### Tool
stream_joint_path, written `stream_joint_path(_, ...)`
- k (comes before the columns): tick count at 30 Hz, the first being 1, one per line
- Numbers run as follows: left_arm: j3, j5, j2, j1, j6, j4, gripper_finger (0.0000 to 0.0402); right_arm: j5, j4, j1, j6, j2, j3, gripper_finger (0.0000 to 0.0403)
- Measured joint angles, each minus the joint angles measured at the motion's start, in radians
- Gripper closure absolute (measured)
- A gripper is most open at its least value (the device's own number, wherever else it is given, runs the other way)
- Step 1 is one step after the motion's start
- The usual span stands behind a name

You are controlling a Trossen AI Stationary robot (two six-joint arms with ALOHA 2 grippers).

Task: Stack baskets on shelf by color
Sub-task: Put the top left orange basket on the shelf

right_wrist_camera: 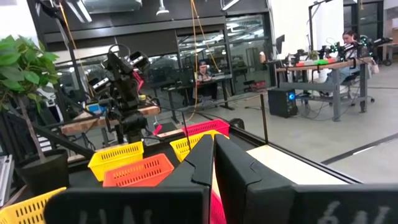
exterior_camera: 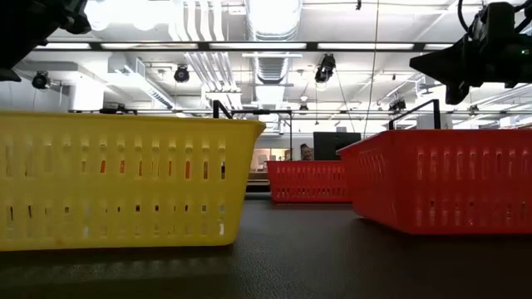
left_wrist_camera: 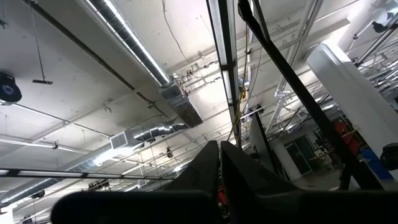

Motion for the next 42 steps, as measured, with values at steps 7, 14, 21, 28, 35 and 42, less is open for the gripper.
stream_joint_path(7, 0.0, 0.014, 0.0, 0.0, -0.155, 0.001, 0.04, 0.0, 0.027, 0.0, 0.0, 0.0, 0.0, 0.0394)
stream_joint_path(14, 0.003, -0.204, 0.05, 0.0, -0.567, -0.003, 0.0401, -0.086, 0.148, 0.0, -0.105, 0.007, 0.0, 0.0394)
stream_joint_path(21, 0.085, -0.193, 0.217, -0.001, -0.608, 0.008, 0.0401, -0.176, 0.389, 0.0, -0.276, 0.045, 0.0, 0.0394)
stream_joint_path(28, 0.192, -0.183, 0.408, -0.002, -0.603, 0.001, 0.0401, -0.176, 0.534, 0.0, -0.312, 0.152, 0.0, 0.0394)
stream_joint_path(35, 0.316, -0.168, 0.537, -0.005, -0.629, 0.001, 0.0402, -0.176, 0.624, 0.0, -0.344, 0.227, 0.009, 0.0394)
stream_joint_path(42, 0.409, -0.146, 0.662, -0.01, -0.643, -0.003, 0.0402, -0.176, 0.611, 0.0, -0.399, 0.242, 0.075, 0.0394)
